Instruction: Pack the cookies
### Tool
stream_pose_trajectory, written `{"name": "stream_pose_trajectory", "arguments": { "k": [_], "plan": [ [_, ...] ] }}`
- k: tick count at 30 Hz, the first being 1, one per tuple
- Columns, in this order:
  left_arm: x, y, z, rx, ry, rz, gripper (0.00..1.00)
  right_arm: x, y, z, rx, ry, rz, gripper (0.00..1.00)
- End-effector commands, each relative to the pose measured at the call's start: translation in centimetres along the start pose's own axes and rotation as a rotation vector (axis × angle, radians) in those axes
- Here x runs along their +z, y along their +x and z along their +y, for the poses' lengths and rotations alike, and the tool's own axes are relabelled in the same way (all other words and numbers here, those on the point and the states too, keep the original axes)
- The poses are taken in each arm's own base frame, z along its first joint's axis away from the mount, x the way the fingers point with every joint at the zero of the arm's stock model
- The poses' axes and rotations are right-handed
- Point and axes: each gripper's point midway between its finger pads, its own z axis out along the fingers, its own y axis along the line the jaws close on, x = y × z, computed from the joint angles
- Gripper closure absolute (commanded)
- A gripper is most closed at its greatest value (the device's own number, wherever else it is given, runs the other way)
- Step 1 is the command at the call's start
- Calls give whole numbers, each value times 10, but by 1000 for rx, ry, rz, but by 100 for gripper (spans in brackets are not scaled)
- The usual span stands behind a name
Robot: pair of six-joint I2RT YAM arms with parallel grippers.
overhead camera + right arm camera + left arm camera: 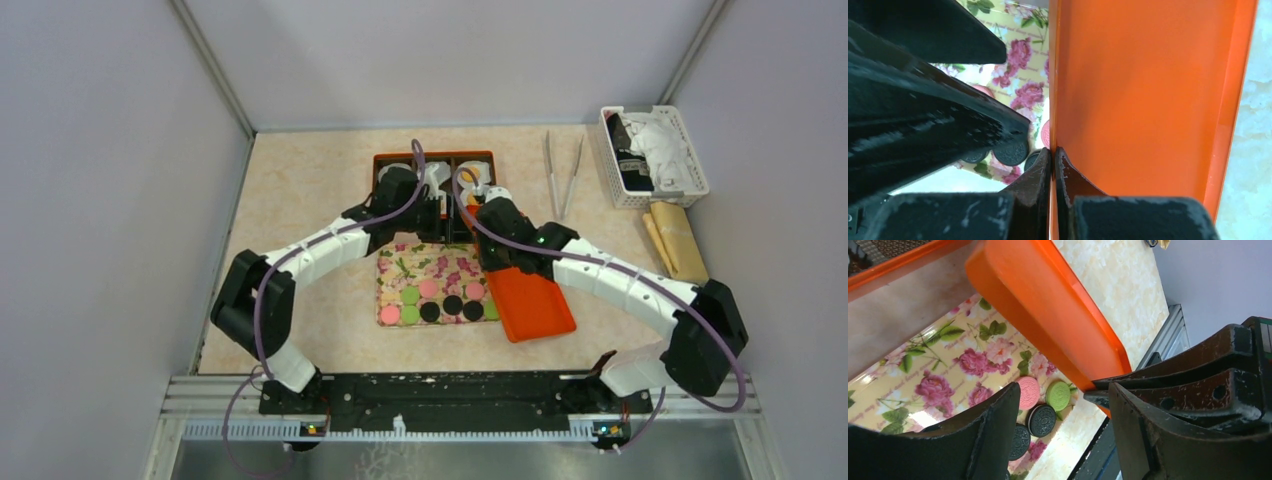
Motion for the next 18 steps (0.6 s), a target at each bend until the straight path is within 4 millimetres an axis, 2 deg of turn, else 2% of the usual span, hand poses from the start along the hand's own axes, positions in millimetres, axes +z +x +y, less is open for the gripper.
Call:
{"name": "stream_pose_trajectory", "arguments": {
  "k": [1, 9, 14, 16, 18],
  "plan": [
    [4, -12, -13, 26, 44, -39, 28, -12, -40, 30, -18, -84, -112, 100],
    [19, -7, -5, 18, 51, -29, 29, -18, -47, 61, -41, -161, -126, 100],
    [25, -6, 5, 18, 17, -32, 30, -18, -47, 74, -56, -197, -125, 100],
    [26, -6, 7, 19, 11, -34, 34, -17, -46, 77, -61, -203, -121, 100],
    [27, -6, 7, 20, 11, -35, 46, -16, -46, 77, -66, -202, -121, 100]
  ]
}}
